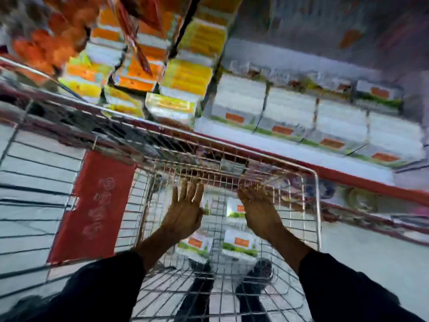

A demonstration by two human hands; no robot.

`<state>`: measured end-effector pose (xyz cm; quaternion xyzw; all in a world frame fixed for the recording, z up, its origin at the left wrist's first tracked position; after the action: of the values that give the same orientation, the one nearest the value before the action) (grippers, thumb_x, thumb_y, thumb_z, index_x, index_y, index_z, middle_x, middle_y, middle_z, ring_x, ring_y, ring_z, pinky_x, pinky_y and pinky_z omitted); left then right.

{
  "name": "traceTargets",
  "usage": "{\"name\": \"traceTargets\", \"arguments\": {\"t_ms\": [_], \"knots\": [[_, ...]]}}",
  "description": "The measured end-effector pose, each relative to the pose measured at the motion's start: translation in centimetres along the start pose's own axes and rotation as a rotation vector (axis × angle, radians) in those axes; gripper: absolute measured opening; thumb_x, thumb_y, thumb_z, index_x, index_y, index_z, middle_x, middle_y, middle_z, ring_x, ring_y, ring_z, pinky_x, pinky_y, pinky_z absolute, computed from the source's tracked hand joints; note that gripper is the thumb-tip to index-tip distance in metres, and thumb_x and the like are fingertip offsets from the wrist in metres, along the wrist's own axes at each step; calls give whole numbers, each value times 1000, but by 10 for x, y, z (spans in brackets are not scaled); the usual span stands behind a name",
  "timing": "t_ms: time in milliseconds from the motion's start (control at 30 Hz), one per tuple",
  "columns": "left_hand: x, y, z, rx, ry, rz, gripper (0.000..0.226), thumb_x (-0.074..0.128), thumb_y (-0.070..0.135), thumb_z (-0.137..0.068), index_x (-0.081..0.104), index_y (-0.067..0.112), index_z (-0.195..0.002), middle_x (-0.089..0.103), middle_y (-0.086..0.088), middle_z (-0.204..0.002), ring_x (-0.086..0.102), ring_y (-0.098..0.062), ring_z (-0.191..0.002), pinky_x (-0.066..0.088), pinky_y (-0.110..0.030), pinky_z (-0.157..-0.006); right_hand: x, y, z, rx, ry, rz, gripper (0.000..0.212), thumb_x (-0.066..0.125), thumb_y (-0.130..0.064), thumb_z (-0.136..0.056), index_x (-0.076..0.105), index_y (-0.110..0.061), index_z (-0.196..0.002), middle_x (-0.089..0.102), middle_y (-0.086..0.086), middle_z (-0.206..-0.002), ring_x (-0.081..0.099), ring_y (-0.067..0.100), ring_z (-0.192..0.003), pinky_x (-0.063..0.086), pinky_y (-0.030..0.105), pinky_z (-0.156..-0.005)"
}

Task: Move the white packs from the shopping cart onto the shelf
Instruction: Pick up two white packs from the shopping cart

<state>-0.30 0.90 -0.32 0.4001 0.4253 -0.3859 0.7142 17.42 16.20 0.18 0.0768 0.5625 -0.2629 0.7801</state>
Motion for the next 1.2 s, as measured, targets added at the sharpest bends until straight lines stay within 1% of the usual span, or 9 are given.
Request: {"name": "traceTargets", "arguments": {"t_ms": [133, 300, 400, 467, 567, 733, 900, 1067, 1200], "knots": [[33, -22, -34, -67, -262, -31, 70, 42, 26, -102, 0, 6, -155, 0, -20, -164, 0, -44, -149, 13, -60, -119, 26, 13, -30, 32, -167, 66, 61, 51, -11, -92, 27, -9, -148, 30, 14, -155, 28, 34, -140, 19, 46, -117], [54, -32, -56, -57, -381, -49, 71, 52, 6, -95, 14, 9, -154, 19, -15, -162, 12, -38, -149, 17, -53, -121, 44, 17, -43, 47, -212, -30, 55, 54, -12, -91, 37, -9, -143, 47, 17, -143, 45, 35, -129, 34, 40, -107], [53, -37, -63, -58, -278, -12, 61, 61, 0, -84, 44, 11, -142, 54, -16, -138, 49, -37, -127, 40, -45, -109, 44, 21, -47, 68, -172, -59, 54, 64, -15, -87, 45, -14, -138, 52, 11, -140, 45, 31, -128, 35, 37, -106], [50, -41, -64, -57, -214, 32, 46, 63, -1, -81, 59, 10, -125, 65, -15, -120, 60, -33, -111, 52, -42, -93, 40, 21, -47, 94, -181, -75, 52, 70, -20, -84, 51, -16, -132, 55, 9, -134, 48, 29, -125, 39, 37, -101], [38, -42, -58, -88, -175, 149, 33, 64, -2, -81, 69, 10, -112, 68, -15, -110, 64, -32, -103, 56, -41, -85, 32, 22, -47, 157, -189, -131, 48, 75, -21, -80, 58, -18, -124, 58, 7, -128, 50, 27, -122, 41, 36, -97], [18, -36, -36, -75, -129, 207, 30, 67, -4, -81, 75, 12, -105, 73, -10, -111, 67, -28, -100, 56, -41, -87, 20, 14, -36, 280, -133, -270, 31, 80, -19, -73, 67, -23, -102, 69, 3, -112, 59, 23, -109, 43, 28, -90], [-11, -19, -7, -66, 4, 153, 36, 66, -9, -82, 74, 13, -110, 70, -11, -112, 68, -26, -95, 59, -39, -83, -6, 1, -11, 208, -89, -163, 18, 58, -2, -89, 67, -4, -104, 67, 15, -103, 56, 16, -85, 37, 0, -54], [-69, -3, 16, -34, 176, 120, 41, 70, -11, -76, 75, 17, -106, 71, -7, -101, 71, -25, -80, 61, -36, -67, -63, -15, 14, 251, 126, -371, 33, 68, -2, -78, 66, -29, -98, 68, -1, -108, 65, 19, -96, 50, 27, -77], [-131, 15, 29, 7, 294, 92, 49, 71, -16, -64, 76, 13, -104, 72, -4, -96, 67, -28, -87, 61, -40, -61, -117, -15, 30, 214, 263, -403, 27, 69, -3, -79, 69, -22, -98, 68, 1, -112, 63, 21, -104, 45, 18, -84]]}}
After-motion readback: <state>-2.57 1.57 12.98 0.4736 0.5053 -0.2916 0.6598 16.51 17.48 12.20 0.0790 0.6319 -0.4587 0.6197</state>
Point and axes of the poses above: each hand's wrist, its own z-axis away from the middle knuckle, its own x-axis out of the palm, y = z × x, the point moved 1 cm from there along -z, towards the middle knuckle
